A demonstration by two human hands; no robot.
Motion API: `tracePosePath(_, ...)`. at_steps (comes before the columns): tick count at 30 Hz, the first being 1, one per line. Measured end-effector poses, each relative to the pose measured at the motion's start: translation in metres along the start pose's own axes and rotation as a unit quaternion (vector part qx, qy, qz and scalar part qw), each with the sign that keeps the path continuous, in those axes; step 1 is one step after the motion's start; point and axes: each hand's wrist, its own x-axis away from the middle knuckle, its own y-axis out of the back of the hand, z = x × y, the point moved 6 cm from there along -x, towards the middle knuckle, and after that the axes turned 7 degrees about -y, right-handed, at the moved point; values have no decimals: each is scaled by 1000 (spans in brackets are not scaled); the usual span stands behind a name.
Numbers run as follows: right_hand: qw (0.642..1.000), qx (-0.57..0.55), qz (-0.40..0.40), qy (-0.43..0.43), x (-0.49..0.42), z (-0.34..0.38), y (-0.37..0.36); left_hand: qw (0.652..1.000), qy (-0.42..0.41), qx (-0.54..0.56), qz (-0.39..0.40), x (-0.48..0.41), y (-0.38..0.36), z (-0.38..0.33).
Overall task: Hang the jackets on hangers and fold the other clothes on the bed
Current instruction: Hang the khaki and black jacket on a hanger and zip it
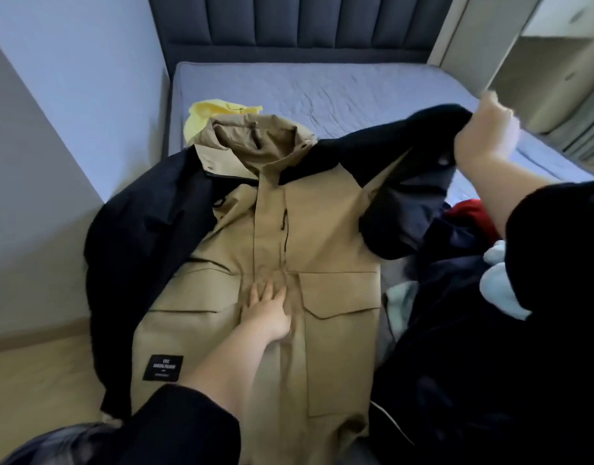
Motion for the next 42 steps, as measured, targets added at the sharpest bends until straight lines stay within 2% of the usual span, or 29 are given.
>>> tracePosePath(1,1000,-28,10,-2,0,5,-2,1000,1,6,4,1,0,-1)
tracePosePath(3,997,24,45,56,27,23,-21,1000,5,17,11,2,2,-2)
tracePosePath(6,955,131,114,239,112,42,-72,1000,-5,20,22,2,5,-3)
tracePosePath(7,927,162,162,297,141,41,-92,999,-13,11,29,2,5,-3)
tracePosePath(8,882,217,222,353,170,35,-113,999,-20,-3,34,2,5,-3)
tracePosePath(10,767,384,309,411,205,4,-147,999,-21,-5,35,2,5,0)
tracePosePath(11,728,467,316,390,204,-14,-154,999,-21,5,32,2,5,1)
tracePosePath(12,714,538,301,333,191,-32,-152,999,-22,12,30,2,4,2)
tracePosePath(14,724,623,238,180,152,-60,-130,999,-25,14,28,1,3,3)
tracePosePath(16,762,609,203,86,123,-72,-112,999,-26,10,25,0,2,4)
tracePosePath(17,789,575,199,83,119,-69,-111,999,-27,7,24,0,1,5)
tracePosePath(19,843,478,195,153,135,-45,-118,999,-27,3,17,0,0,5)
tracePosePath(21,867,370,212,258,182,-15,-134,999,-34,4,7,3,-1,7)
tracePosePath(23,871,261,313,276,246,-5,-151,998,-55,1,-8,5,-2,8)
tracePosePath(25,861,180,419,224,310,-14,-165,997,-71,-12,-18,13,-7,17)
tracePosePath(26,860,169,436,205,332,-23,-168,996,-79,-26,-24,18,-10,23)
tracePosePath(30,866,209,417,179,338,-51,-176,987,-116,-90,-63,39,-20,47)
tracePosePath(34,834,223,460,206,330,-36,-168,987,-96,-86,-93,64,-27,44)
tracePosePath(37,799,138,513,282,356,-28,-133,986,-137,-83,-54,85,-43,16)
tracePosePath(40,748,23,589,305,390,-43,-89,972,-211,-105,19,109,-69,-14)
tracePosePath(42,721,12,608,332,405,-62,-67,961,-241,-127,51,122,-85,-28)
